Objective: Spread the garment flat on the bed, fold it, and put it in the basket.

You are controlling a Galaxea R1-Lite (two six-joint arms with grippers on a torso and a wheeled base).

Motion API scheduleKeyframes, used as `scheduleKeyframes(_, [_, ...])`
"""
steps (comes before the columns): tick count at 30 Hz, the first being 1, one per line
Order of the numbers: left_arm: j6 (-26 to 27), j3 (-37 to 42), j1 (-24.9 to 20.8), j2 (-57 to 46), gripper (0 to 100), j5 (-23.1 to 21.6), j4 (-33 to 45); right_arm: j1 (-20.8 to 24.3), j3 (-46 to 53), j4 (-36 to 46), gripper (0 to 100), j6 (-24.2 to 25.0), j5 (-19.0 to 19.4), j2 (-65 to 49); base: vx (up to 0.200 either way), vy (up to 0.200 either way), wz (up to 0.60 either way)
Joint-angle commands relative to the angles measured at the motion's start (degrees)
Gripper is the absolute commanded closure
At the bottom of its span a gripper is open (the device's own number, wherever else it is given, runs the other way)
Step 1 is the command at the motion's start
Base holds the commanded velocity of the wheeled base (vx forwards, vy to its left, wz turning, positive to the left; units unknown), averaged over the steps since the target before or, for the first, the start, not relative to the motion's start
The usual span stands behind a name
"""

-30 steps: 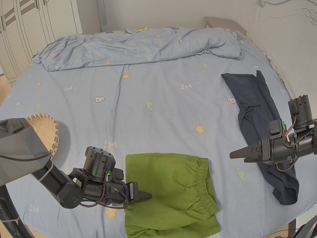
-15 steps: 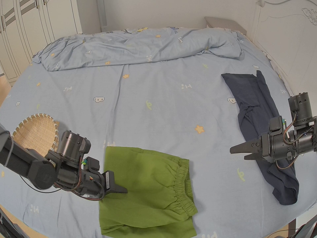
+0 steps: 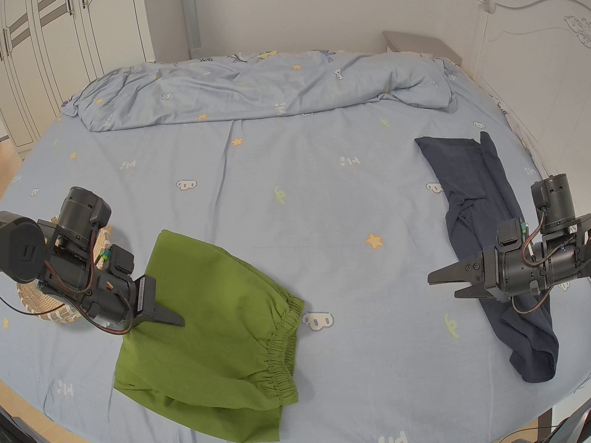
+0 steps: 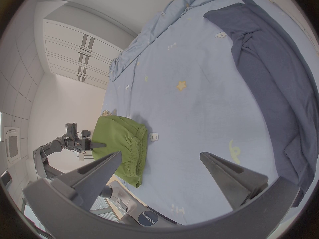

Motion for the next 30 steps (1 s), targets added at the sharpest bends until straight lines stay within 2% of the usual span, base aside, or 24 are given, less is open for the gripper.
scheduleKeyframes(1, [2.10, -0.61, 0.53, -2.83, 100, -0.03, 1.75, -0.02, 0.01, 0.02, 0, -0.04, 0.03, 0.54, 0.000, 0.200, 0.00])
scheduleKeyframes(14, [2.54, -0.08, -1.58, -3.71, 100, -0.03, 2.54, 0.15, 0.10, 0.02, 0, 0.05, -0.06, 0.72, 0.000, 0.200, 0.00])
scheduleKeyframes(30, [3.42, 0.53, -2.02, -3.27, 100, 0.06, 2.54, 0.33, 0.45, 0.02, 0, -0.04, -0.06, 0.81, 0.000, 0.200, 0.00])
